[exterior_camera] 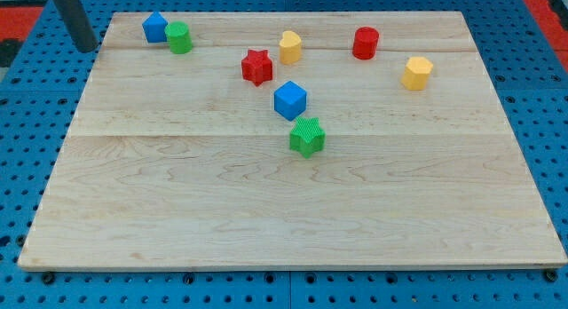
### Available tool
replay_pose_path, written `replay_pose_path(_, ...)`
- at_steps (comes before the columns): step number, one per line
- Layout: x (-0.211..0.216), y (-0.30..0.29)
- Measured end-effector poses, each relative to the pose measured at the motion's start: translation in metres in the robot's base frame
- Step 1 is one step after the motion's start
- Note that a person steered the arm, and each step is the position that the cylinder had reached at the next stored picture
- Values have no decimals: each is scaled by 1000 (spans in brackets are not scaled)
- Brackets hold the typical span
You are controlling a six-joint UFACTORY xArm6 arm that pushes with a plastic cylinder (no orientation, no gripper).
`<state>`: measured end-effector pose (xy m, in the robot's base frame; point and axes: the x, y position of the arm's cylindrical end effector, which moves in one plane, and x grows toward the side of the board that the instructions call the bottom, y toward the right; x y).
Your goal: Move the green circle and blue triangle towards the red star
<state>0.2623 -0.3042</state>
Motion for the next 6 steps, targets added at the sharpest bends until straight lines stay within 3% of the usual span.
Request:
replay_pose_path(1, -56, 15)
replay_pose_path(2, -63, 73)
replay_pose_path(4, 39, 94)
replay_pose_path(5, 8, 61)
replay_pose_path(6, -41, 66)
